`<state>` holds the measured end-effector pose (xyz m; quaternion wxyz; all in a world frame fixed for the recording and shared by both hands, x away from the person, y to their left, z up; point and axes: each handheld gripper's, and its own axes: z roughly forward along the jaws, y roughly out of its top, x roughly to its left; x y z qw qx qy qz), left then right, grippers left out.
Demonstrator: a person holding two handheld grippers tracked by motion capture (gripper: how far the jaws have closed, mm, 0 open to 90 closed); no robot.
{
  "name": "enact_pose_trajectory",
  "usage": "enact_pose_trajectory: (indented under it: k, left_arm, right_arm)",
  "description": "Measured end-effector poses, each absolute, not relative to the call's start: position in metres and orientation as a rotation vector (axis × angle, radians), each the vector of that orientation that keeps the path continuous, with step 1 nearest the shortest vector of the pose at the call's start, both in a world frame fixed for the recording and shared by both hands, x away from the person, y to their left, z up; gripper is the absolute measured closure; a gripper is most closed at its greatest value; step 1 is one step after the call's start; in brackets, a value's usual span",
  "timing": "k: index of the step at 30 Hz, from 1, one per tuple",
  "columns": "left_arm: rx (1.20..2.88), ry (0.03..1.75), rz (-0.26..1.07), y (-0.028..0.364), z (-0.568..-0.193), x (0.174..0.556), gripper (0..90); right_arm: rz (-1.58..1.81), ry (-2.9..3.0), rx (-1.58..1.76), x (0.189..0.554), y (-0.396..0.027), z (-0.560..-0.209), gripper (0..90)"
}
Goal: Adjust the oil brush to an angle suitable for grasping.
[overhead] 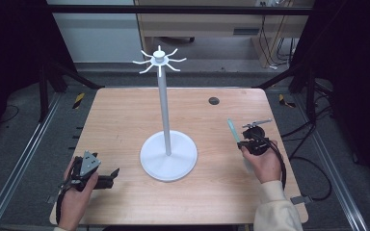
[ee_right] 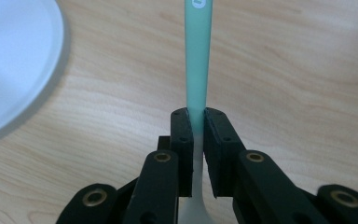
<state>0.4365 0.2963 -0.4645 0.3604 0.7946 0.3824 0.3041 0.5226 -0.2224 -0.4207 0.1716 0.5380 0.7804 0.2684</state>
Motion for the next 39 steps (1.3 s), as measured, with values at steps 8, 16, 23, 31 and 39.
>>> enact_pose_trajectory:
  k: [8, 16, 23, 31, 39]
  left_arm:
    - [2.040, 0.990, 0.787, 0.297, -0.464, 0.436, 2.9]
    - [2.045, 0.988, 0.785, 0.296, -0.464, 0.436, 2.9]
    - [2.043, 0.989, 0.785, 0.297, -0.464, 0.437, 2.9]
    - [2.044, 0.988, 0.785, 0.297, -0.464, 0.437, 2.9]
    - [2.049, 0.986, 0.783, 0.296, -0.464, 0.436, 2.8]
  right_arm:
    - [0.917, 2.148, 1.455, 0.516, -0.219, -0.405, 82.7]
    - [1.030, 2.095, 1.384, 0.509, -0.213, -0.388, 82.7]
    - [1.134, 2.046, 1.318, 0.500, -0.207, -0.370, 82.7]
    - [1.244, 2.004, 1.238, 0.490, -0.199, -0.350, 82.7]
    - [1.331, 1.966, 1.162, 0.478, -0.187, -0.330, 82.7]
